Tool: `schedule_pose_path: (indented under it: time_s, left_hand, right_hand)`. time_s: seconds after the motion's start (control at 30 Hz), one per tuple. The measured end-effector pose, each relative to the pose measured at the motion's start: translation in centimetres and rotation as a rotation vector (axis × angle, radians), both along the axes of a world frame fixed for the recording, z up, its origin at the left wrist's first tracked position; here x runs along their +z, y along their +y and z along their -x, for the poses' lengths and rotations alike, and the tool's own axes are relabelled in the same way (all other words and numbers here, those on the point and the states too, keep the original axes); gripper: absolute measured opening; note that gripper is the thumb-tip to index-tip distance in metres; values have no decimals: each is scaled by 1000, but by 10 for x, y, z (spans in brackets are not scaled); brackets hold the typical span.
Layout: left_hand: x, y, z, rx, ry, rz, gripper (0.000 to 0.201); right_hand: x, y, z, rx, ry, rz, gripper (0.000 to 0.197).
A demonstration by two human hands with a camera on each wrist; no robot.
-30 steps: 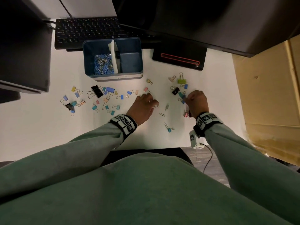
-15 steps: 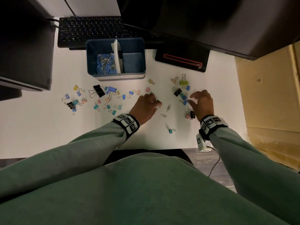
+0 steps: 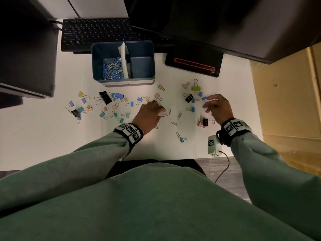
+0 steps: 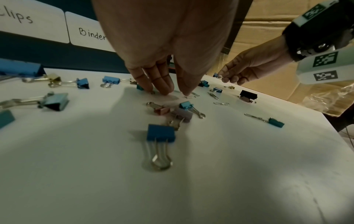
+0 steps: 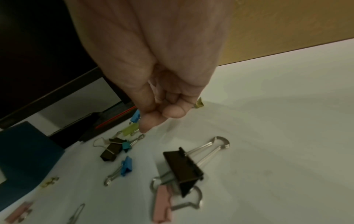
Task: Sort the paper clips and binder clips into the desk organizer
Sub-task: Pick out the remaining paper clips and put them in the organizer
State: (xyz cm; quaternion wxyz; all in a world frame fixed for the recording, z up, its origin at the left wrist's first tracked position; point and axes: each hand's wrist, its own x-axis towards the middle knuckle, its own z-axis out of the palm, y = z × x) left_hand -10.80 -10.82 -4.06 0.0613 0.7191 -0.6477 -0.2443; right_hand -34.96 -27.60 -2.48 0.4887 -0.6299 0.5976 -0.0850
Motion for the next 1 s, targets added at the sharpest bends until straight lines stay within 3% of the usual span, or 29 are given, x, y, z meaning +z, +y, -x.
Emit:
schedule_pose_path:
  time_s: [0.13,0.23,0.33,0.47,0.57,0.7,0.83,0.9,1.0]
  left_hand:
    - [0,0,0,-18,-18,-33,32]
    - [0,-2,4,-3,11,-31,33]
    - [0,-10,11,9,66,-31,28]
    - [-2,-18,24,16,140,-24,32]
    - [-2,-19,34,15,185,-32,44]
    - [-3,-16,36,26,194,-30,46]
    - [0,-11,24,16,87,-33,48]
    - [3,-9,14,60,29,-27,51]
    - [4,-5,6,98,33,-61,43]
  right_hand:
    - [-3,-3,4,-12,26,-8,24]
    - [1,-2,7,53,129,43,9]
    - [4,9,19,224,219,178,25]
    - [-7,31,32,512,321,172,36]
    - [-8,34,30,341,191,241,15]
    - [-2,24,29,62,20,200,13]
    - [3,19,28,9,-50,136,13]
    - [11,27,24,106,-11,239,20]
    - [18,55,15,501,102,301,36]
